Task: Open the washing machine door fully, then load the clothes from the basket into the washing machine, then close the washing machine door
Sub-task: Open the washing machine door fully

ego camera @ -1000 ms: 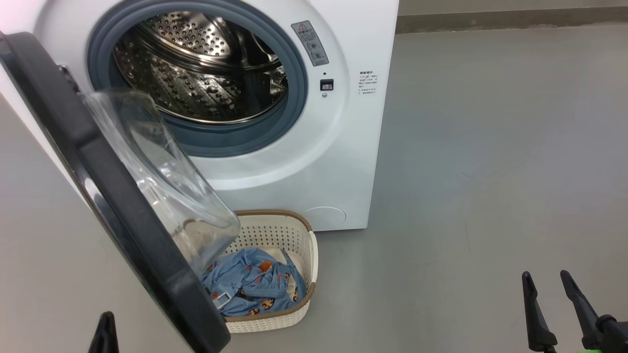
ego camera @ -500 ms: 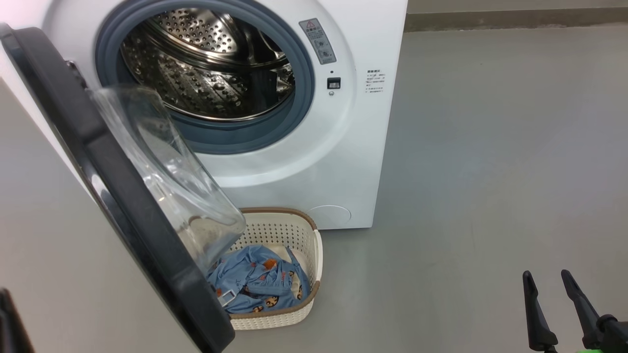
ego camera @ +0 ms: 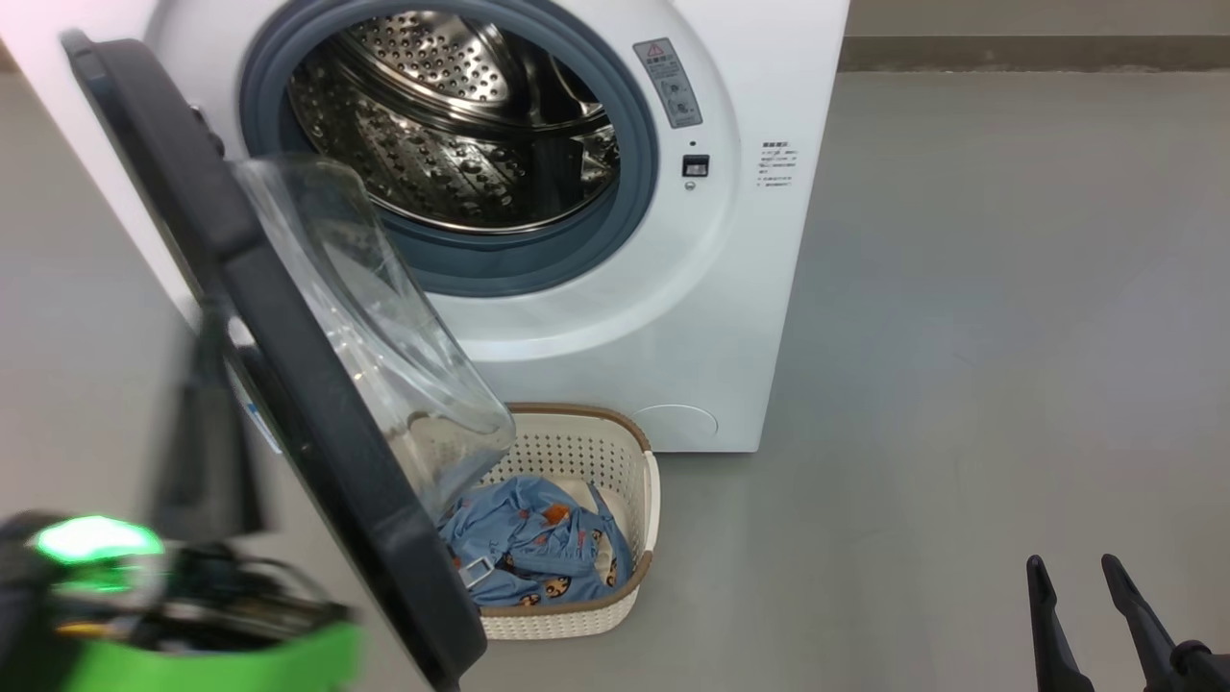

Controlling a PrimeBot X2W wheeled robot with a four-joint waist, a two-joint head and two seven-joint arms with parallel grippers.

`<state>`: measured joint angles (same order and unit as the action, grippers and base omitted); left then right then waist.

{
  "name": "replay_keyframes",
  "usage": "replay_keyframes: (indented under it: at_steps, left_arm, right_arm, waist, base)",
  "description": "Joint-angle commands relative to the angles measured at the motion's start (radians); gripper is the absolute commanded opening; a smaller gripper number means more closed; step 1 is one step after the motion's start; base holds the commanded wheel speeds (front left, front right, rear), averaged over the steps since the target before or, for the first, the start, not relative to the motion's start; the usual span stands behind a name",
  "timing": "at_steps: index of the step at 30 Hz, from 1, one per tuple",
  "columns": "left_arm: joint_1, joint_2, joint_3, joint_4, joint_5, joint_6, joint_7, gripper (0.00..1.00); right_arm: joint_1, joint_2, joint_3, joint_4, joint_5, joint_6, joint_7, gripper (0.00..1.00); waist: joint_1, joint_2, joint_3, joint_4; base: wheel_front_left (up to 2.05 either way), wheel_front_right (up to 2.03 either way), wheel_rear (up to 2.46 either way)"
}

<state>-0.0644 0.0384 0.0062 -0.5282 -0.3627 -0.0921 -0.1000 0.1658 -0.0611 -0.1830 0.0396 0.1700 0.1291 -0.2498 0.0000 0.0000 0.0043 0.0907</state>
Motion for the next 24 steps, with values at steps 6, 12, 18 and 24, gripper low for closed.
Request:
replay_keyframes:
  at_steps: [6,12,18,24]
  left_arm:
    - [-0.038,0.012,-0.307,-0.077,-0.036,0.045,0.145,0.0]
    - [-0.014,0.012,-0.429,0.001,-0.048,0.118,0.197,0.0]
    - [0.023,0.012,-0.485,0.057,-0.053,0.147,0.259,0.0]
    - [0.046,0.022,-0.5,0.07,-0.034,0.18,0.31,0.0]
  right_arm:
    - [-0.015,-0.002,0.012,-0.026,0.004,0.002,-0.012,1.0]
    - [-0.015,0.003,0.01,-0.023,0.007,0.002,-0.012,1.0]
    - [-0.011,0.007,0.004,-0.021,0.009,0.002,-0.012,1.0]
    - [-0.014,0.008,-0.001,-0.018,0.009,0.002,-0.012,1.0]
  waist:
    - [0.0,0.0,0.002,0.028]
    - [0.0,0.0,0.006,0.043]
    - [0.0,0.0,0.014,0.066]
    - [0.0,0.0,0.021,0.094]
  base:
    - [0.0,0.0,0.0]
    - [0.0,0.0,0.0]
    - [0.0,0.0,0.0]
    - [0.0,0.0,0.0]
